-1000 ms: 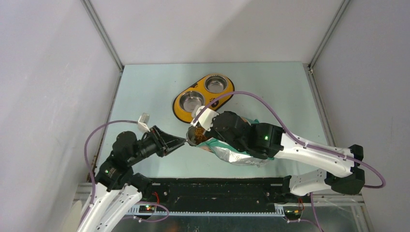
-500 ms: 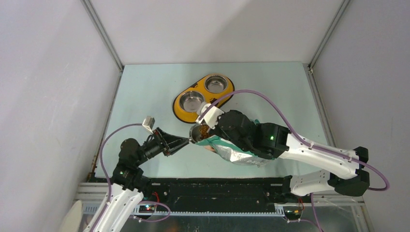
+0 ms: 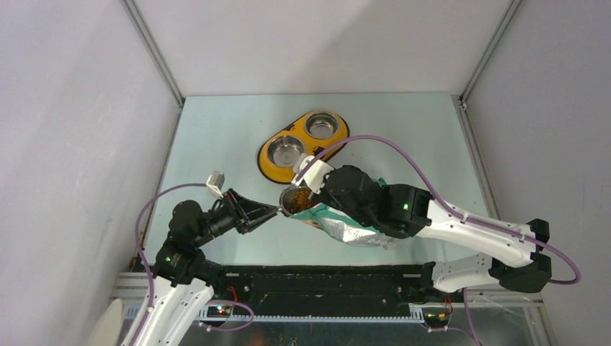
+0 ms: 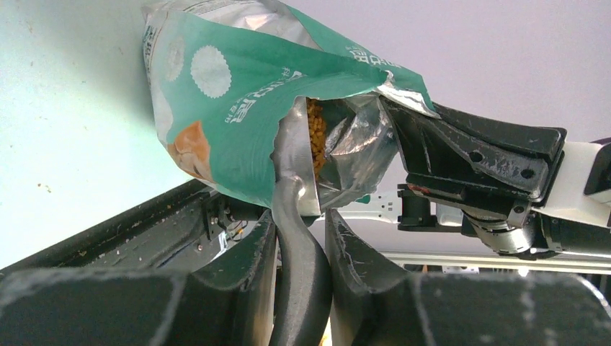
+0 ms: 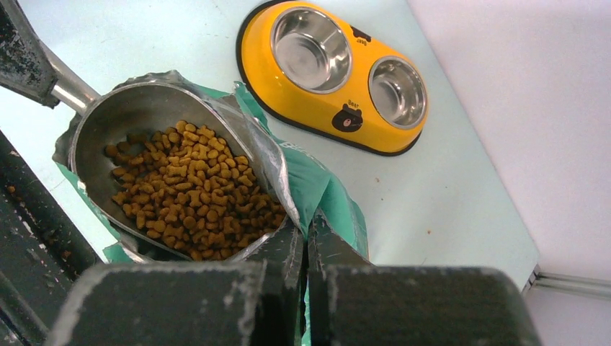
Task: Serve the pet food
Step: Collect the pet food from the pet food bag, then pour the pet food into the pet food bowl.
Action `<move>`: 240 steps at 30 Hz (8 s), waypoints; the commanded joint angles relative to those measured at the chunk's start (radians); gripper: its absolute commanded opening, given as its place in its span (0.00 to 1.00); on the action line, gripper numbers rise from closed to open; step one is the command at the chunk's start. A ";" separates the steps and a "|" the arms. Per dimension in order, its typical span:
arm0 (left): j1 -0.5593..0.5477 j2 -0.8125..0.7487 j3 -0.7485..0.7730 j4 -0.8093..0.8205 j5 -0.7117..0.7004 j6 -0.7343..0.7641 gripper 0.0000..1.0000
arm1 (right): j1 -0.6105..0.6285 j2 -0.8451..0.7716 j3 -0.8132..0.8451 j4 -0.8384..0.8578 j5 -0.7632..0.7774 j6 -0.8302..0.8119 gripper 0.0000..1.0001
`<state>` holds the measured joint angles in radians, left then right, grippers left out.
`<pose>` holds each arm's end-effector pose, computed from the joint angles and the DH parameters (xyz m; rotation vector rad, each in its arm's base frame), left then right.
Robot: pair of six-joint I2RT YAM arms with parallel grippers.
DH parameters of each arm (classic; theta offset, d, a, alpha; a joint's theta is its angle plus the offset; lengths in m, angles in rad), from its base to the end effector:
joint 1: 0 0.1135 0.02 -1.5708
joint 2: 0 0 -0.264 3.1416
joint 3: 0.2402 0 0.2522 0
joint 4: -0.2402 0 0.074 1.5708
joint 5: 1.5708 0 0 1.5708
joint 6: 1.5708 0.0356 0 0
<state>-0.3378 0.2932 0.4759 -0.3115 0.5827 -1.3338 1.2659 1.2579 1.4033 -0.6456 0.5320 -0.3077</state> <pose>0.0880 -0.0517 0.2800 -0.4787 1.9536 -1.6591 0.0966 0.2467 0.4093 -1.1713 1.6180 0.0623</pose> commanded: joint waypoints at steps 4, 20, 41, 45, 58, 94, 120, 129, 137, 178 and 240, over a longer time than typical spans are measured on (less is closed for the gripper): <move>0.032 0.011 0.187 -0.062 -0.098 0.073 0.00 | -0.010 -0.021 0.062 -0.007 0.110 -0.041 0.00; 0.031 0.057 0.397 -0.302 -0.137 0.184 0.00 | -0.007 -0.022 0.074 -0.011 0.098 -0.030 0.00; 0.032 -0.073 0.306 -0.244 -0.168 0.152 0.00 | 0.013 -0.067 0.068 0.031 0.134 0.007 0.00; 0.032 -0.131 0.165 -0.093 -0.149 0.064 0.00 | 0.013 -0.083 0.063 0.046 0.144 0.025 0.00; 0.032 -0.403 -0.172 0.152 -0.241 -0.099 0.00 | 0.008 -0.110 0.047 0.088 0.165 0.055 0.00; 0.032 -0.517 -0.077 0.116 -0.315 -0.154 0.00 | 0.002 -0.139 0.066 0.109 0.240 0.050 0.00; 0.031 -0.498 0.023 0.269 -0.417 -0.115 0.00 | -0.003 -0.119 0.120 0.087 0.276 0.103 0.00; 0.031 -0.381 -0.066 0.515 -0.478 -0.182 0.00 | 0.004 -0.148 0.078 0.095 0.300 0.116 0.00; 0.031 -0.206 -0.054 0.605 -0.478 -0.196 0.00 | 0.004 -0.174 0.047 0.086 0.318 0.133 0.00; 0.035 0.339 -0.076 0.419 -0.833 0.082 0.00 | -0.114 -0.312 -0.146 0.169 0.325 0.203 0.00; 0.007 1.078 0.547 0.065 -0.764 0.357 0.00 | -0.223 -0.443 -0.384 0.292 0.039 0.303 0.00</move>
<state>-0.3187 1.3579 0.9592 -0.2604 -0.1928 -1.0058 1.0504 0.8146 1.0279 -0.3279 0.5594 -0.0177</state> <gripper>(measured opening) 0.298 0.009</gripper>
